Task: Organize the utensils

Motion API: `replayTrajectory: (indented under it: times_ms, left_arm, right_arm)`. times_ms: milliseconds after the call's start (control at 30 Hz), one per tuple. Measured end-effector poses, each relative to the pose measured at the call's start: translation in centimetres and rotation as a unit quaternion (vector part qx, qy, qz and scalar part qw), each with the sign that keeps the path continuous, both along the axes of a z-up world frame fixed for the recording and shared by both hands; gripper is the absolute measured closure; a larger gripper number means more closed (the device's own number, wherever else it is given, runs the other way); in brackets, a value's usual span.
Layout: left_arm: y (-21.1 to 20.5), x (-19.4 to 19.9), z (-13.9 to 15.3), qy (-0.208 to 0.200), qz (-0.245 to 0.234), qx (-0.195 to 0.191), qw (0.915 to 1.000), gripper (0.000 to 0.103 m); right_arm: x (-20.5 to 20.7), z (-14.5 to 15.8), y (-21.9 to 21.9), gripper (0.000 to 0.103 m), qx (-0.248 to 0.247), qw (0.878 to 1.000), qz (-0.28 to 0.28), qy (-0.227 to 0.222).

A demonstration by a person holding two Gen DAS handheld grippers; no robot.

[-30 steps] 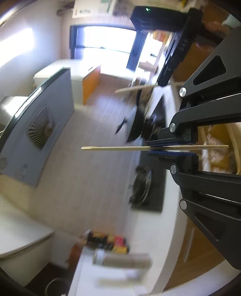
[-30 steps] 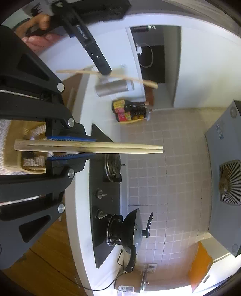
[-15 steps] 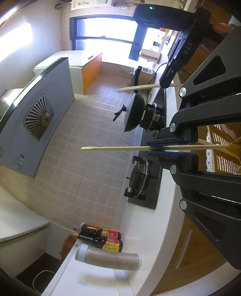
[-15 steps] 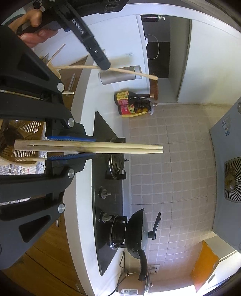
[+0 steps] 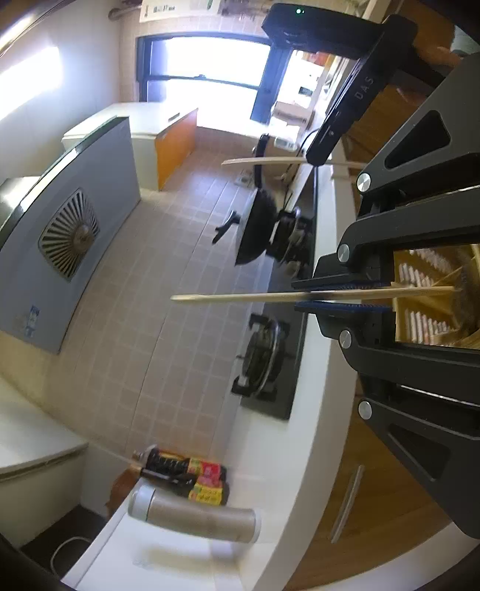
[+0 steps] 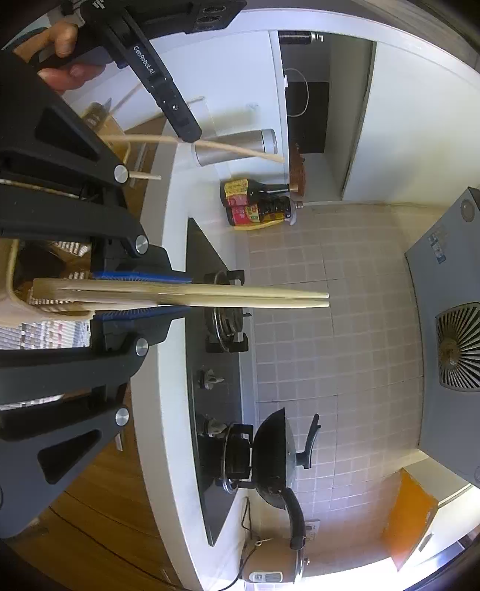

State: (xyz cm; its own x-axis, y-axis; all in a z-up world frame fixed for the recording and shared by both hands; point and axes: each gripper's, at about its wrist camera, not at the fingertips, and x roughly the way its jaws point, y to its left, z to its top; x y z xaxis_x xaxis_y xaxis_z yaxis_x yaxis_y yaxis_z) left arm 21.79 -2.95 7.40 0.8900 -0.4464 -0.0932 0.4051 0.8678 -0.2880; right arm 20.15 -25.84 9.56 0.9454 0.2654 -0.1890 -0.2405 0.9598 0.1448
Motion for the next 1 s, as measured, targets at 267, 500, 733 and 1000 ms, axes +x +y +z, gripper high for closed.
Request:
replayTrajectory:
  times_ms: [267, 500, 733, 1000]
  left_arm:
    - [2.4, -3.2, 1.0, 0.004, -0.007, -0.028, 0.9996, 0.076]
    - [3.7, -8.1, 2.3, -0.001, -0.006, -0.017, 0.9998, 0.062]
    - [4.6, -12.5, 2.9, 0.0, -0.004, -0.004, 1.0, 0.058]
    - [4.3, -17.1, 1.3, 0.007, 0.008, 0.013, 0.9999, 0.045]
  right_arm:
    - [-3.6, 0.7, -1.0, 0.055, 0.007, 1.0, -0.005, 0.018]
    - [-8.2, 1.8, -1.1, 0.055, 0.019, 0.999, -0.01, 0.029]
    - [-11.7, 2.1, -1.0, 0.054, 0.032, 0.998, -0.008, 0.045]
    - [-15.8, 0.1, -0.5, 0.049, 0.036, 0.997, -0.011, 0.069]
